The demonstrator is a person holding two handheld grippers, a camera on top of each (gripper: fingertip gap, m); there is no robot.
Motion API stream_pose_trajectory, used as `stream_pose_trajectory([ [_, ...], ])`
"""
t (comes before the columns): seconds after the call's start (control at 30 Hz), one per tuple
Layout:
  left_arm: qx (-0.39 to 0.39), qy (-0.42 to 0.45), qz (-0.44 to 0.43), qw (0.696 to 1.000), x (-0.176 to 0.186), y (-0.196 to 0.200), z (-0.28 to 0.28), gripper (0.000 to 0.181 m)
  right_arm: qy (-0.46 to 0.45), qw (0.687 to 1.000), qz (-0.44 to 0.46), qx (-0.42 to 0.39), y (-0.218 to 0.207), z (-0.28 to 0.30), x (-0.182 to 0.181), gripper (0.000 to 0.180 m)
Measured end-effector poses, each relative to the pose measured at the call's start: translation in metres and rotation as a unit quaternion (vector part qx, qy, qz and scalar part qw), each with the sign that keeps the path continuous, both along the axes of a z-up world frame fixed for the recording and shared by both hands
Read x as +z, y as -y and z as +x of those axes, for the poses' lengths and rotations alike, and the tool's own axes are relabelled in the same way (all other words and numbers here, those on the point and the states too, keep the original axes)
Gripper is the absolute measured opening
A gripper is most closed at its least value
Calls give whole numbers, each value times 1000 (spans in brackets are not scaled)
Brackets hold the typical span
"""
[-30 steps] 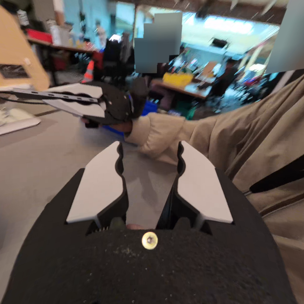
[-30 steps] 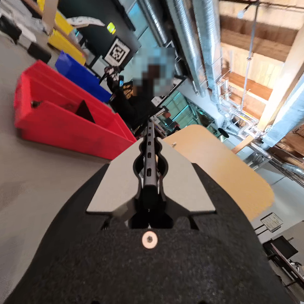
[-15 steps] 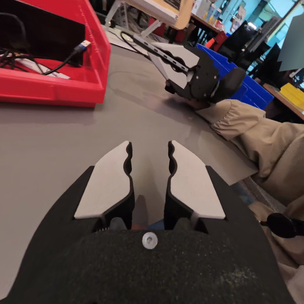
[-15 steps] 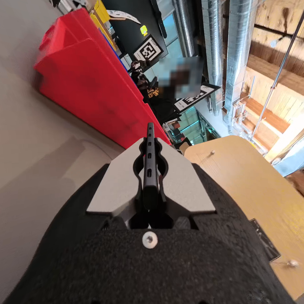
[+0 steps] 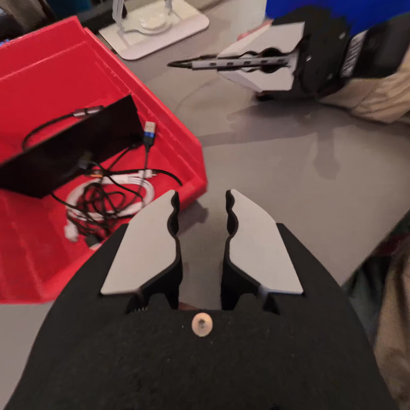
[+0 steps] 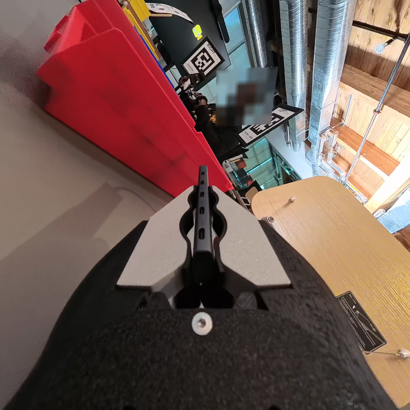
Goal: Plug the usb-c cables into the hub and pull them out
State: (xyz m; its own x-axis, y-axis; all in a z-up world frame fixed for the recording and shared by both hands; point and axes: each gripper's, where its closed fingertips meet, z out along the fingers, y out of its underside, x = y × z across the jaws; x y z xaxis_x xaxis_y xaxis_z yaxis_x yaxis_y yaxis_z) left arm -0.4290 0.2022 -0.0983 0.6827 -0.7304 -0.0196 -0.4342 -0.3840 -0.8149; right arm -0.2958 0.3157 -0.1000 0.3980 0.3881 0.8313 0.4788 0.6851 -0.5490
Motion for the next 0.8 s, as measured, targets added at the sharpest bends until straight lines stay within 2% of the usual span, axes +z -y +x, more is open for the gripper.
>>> stream_pose_trajectory([
  [0.13, -50, -108, -5, 993, -2, -60, -6, 36, -1, 1000, -1, 0, 0, 0, 0, 9],
  [0.27, -137, -117, -81, 980, -17, -83, 14, 29, -7, 1000, -9, 0, -2, 2, 1, 9],
  [0.37, -125, -161, -94, 974, -39, -108, 13, 27, -19, 1000, -23, -1, -6, 5, 3, 9],
  [0.5, -114, -207, -95, 967, -59, -117, 8, 5, -27, 999, -30, -5, -8, 7, 4, 9],
  [0.6, -47, -188, 3, 981, -20, -137, -3, 5, -23, 999, -25, -4, -7, 6, 3, 9],
  [0.8, 22, -44, 134, 990, 133, -137, -28, 5, -23, 999, -26, -5, -7, 6, 3, 9],
])
